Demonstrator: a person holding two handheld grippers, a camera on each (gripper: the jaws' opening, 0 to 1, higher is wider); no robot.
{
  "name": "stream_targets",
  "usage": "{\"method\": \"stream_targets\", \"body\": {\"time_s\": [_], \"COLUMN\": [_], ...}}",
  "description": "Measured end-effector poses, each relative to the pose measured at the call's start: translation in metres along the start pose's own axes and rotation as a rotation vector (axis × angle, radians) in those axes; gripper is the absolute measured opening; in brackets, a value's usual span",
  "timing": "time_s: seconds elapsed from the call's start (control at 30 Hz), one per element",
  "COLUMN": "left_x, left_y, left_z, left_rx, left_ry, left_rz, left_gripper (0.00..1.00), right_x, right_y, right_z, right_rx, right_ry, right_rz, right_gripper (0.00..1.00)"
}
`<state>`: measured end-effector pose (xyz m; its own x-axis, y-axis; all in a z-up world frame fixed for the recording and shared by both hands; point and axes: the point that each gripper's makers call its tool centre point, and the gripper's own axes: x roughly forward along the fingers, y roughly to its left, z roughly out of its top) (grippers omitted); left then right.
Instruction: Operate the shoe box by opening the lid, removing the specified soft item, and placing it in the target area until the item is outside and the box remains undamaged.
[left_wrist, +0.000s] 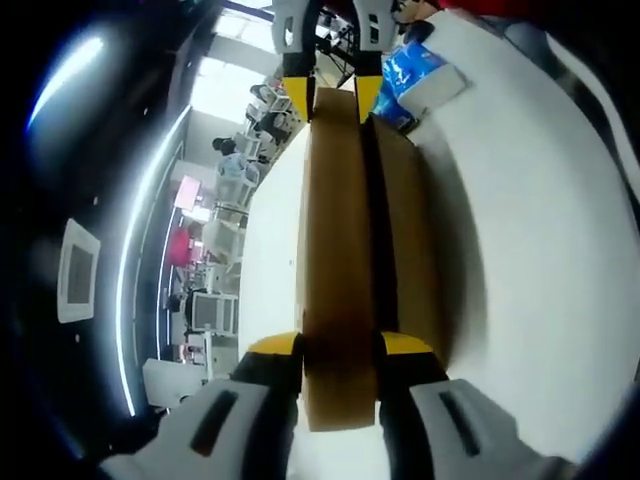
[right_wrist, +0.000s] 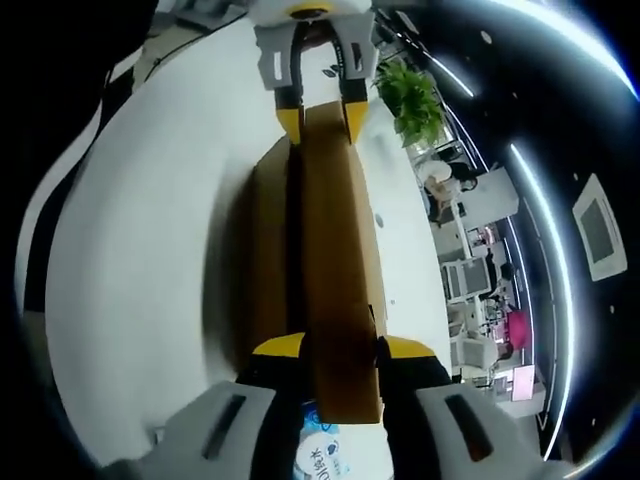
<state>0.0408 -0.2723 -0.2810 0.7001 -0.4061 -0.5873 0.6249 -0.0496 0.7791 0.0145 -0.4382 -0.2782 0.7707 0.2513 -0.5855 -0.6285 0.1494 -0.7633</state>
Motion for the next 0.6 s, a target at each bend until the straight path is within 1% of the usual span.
{"method": "stream_targets", "body": {"time_s": [0.07, 0.1, 0.17, 0.2, 0.23, 0.27, 0.3, 0.33, 0.37, 0.4, 0.47, 0.6], "left_x": [0.002, 0.003, 0.005, 0.006, 0.007, 0.01, 0.014, 0.017, 0.019, 0.019, 0.019, 0.021], "left_y": [-0.004, -0.005, -0.01, -0.011, -0.012, -0.015, -0.021, -0.026, -0.029, -0.031, -0.032, -0.034], "left_z": [-0.001, -0.001, -0.003, -0.002, -0.003, -0.004, -0.006, -0.008, -0.009, -0.009, -0.009, -0.01], "left_rx": [-0.001, 0.001, 0.004, 0.021, 0.019, 0.017, 0.039, 0.049, 0.061, 0.057, 0.048, 0.054], "left_ry": [0.0, 0.002, 0.006, -0.001, -0.001, -0.003, 0.006, 0.013, 0.012, 0.009, 0.006, 0.008], "left_rz": [-0.006, -0.01, -0.021, -0.008, -0.004, -0.003, -0.01, -0.015, -0.009, -0.006, 0.001, 0.022], "left_gripper": [0.29, 0.29, 0.29, 0.29, 0.29, 0.29, 0.29, 0.29, 0.29, 0.28, 0.26, 0.26], "right_x": [0.002, 0.003, 0.003, 0.004, 0.006, 0.01, 0.012, 0.013, 0.012, 0.011, 0.011, 0.016], "right_y": [0.003, 0.005, 0.004, 0.002, 0.001, 0.005, 0.009, 0.013, 0.016, 0.017, 0.02, 0.029], "right_z": [-0.001, -0.002, -0.002, -0.003, -0.004, -0.007, -0.009, -0.012, -0.013, -0.012, -0.012, -0.017], "right_rx": [0.0, 0.009, -0.006, -0.026, -0.042, -0.053, -0.056, -0.05, -0.032, -0.017, -0.017, -0.001], "right_ry": [0.002, 0.0, -0.009, -0.011, -0.012, -0.009, -0.002, 0.016, 0.022, 0.015, 0.014, 0.03], "right_rz": [0.003, 0.004, -0.006, -0.022, -0.03, -0.024, -0.022, -0.007, -0.005, -0.013, -0.016, 0.003], "right_gripper": [0.26, 0.22, 0.17, 0.16, 0.16, 0.16, 0.16, 0.18, 0.22, 0.26, 0.33, 0.37]}}
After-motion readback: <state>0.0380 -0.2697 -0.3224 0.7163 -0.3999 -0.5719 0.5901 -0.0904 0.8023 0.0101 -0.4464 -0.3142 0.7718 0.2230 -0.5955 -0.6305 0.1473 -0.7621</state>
